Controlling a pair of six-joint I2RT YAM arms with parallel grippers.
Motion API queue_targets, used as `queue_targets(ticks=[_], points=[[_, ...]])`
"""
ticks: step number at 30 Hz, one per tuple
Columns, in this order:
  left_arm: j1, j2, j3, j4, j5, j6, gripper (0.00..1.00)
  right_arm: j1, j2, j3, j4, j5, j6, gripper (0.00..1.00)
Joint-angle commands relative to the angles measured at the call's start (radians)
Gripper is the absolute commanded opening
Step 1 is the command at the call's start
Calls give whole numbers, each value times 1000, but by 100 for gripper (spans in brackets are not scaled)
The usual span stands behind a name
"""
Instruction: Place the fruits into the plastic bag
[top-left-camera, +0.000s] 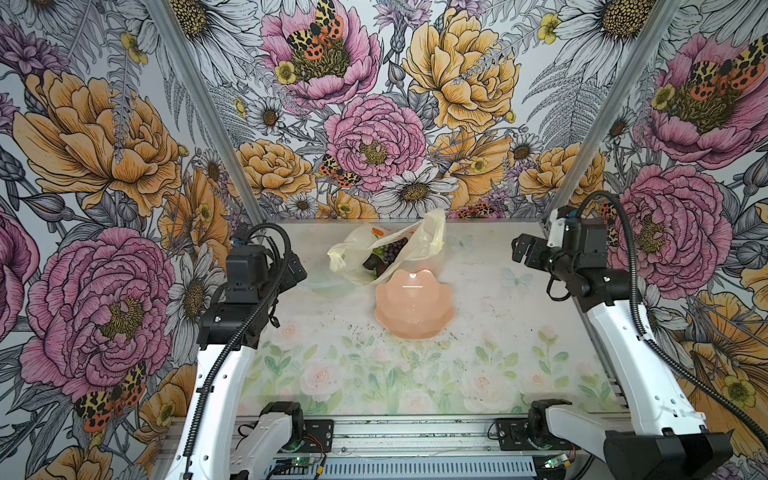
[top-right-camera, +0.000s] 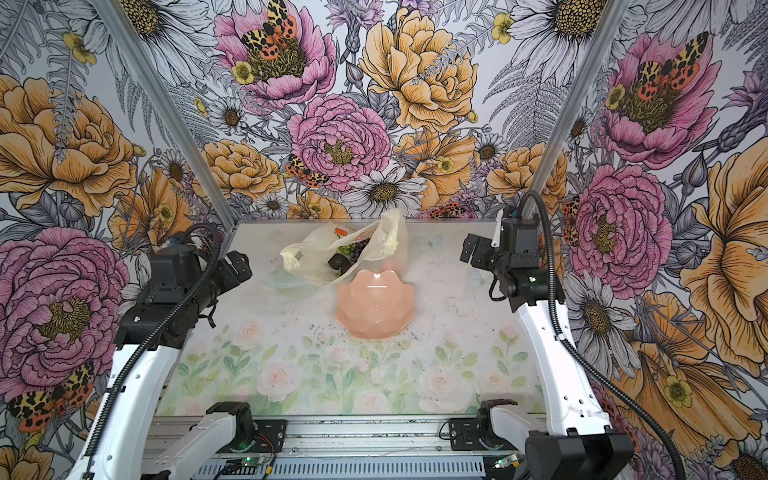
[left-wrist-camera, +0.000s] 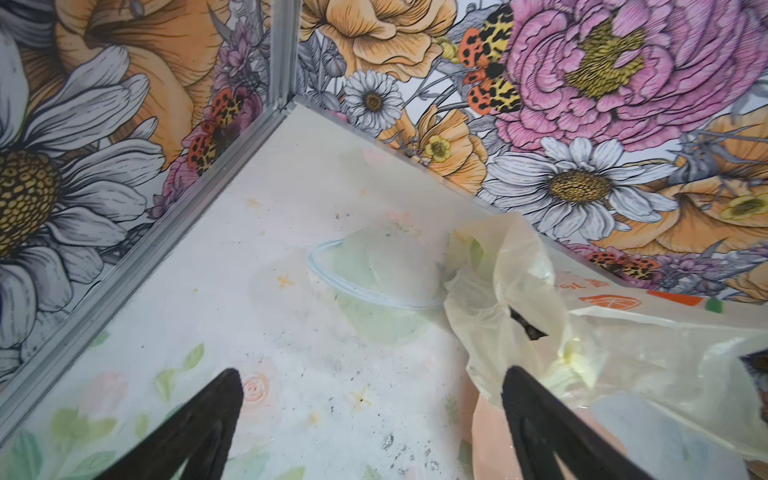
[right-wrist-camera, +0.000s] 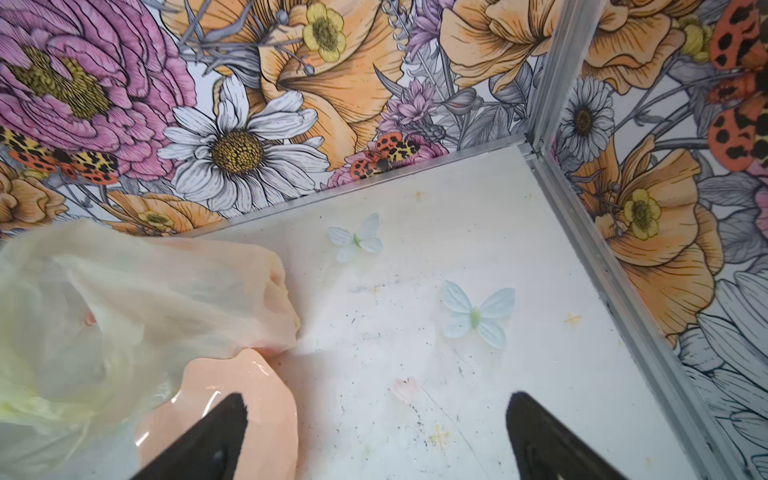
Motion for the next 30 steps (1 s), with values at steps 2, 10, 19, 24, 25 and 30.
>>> queue_targets(ticks=[2, 10, 19, 24, 25, 30], points=[[-15, -63, -102, 111, -111, -6, 99, -5, -129, -309, 457, 39, -121, 99], [22, -284, -513, 484, -182, -30, 99, -22, -161, -766, 1022, 81, -227, 100], [81, -302, -761, 815, -216, 89, 99, -58, 190, -799, 1307, 42, -267, 100], [100, -182, -802, 951, -229, 155, 99, -71, 309, -786, 1422, 25, -244, 100], [102, -149, -810, 989, -237, 153, 99, -74, 326, -778, 1422, 19, -245, 99], [103, 37, -858, 1226, -256, 149, 99, -79, 405, -798, 1529, 16, -236, 99]])
